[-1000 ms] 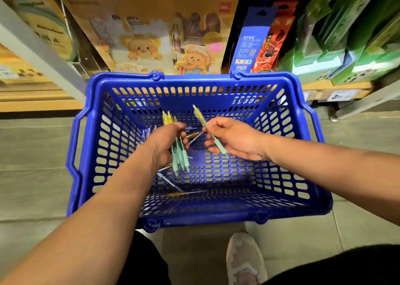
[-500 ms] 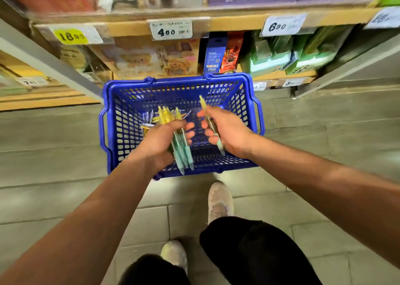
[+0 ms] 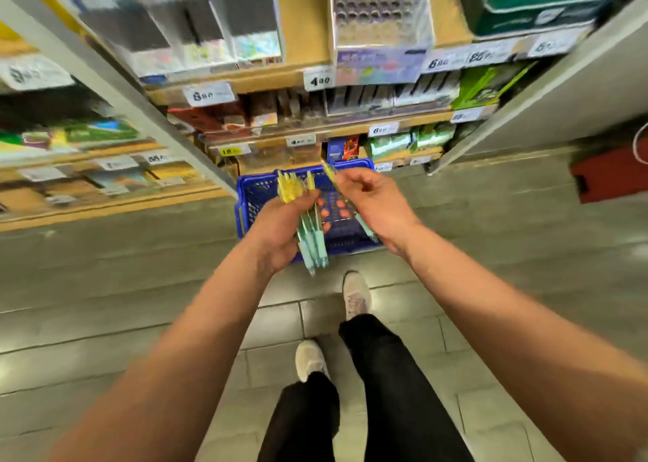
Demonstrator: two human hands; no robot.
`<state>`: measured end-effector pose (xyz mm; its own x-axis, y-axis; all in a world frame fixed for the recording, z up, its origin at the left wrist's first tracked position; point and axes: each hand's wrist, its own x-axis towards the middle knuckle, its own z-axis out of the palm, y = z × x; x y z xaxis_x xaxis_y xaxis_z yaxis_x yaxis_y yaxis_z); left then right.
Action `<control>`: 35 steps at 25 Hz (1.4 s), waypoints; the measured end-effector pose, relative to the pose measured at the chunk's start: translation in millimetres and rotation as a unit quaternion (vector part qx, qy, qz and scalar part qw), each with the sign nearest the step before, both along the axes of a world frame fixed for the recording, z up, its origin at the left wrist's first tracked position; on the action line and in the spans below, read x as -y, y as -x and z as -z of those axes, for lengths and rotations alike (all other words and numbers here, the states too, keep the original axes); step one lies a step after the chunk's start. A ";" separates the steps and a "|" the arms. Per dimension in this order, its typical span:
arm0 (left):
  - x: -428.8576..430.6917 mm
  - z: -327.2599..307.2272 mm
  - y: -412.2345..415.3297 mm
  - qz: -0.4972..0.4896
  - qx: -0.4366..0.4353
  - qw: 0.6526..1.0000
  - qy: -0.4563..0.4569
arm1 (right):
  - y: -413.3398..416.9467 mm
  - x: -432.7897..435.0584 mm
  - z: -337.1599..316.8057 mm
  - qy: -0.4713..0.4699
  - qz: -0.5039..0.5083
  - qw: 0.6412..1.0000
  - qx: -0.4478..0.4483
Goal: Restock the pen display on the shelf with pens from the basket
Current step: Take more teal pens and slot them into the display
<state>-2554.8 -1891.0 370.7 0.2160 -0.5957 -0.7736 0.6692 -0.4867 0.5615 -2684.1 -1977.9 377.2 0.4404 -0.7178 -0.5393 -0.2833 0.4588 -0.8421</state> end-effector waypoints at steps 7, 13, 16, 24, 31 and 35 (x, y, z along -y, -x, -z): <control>-57.7 -148.3 8.9 0.008 0.077 0.996 0.033 | 32.8 -35.7 -148.8 0.019 0.009 1.000 0.016; -63.7 -237.8 25.2 0.026 0.088 0.993 0.074 | 55.4 -34.1 -223.8 0.021 0.005 0.998 0.057; -43.8 -267.5 33.6 0.030 0.100 0.990 0.094 | 62.0 -16.3 -245.8 0.029 -0.016 0.998 0.061; 50.8 -279.5 34.5 0.005 0.114 0.987 0.110 | 64.0 77.6 -260.0 0.063 0.004 0.993 0.095; 130.4 -243.3 10.8 -0.035 0.118 0.987 0.099 | 40.4 156.9 -238.9 0.045 0.003 0.993 0.106; 181.5 -210.6 -12.0 0.000 0.139 0.982 0.130 | 15.8 197.8 -210.4 0.073 0.004 0.993 0.088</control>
<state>-2542.8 -2072.5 581.3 0.3969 -0.7653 -0.5068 0.4727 -0.3028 0.8275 -2699.9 -2175.7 587.6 0.5116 -0.7870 -0.3447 -0.1228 0.3301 -0.9359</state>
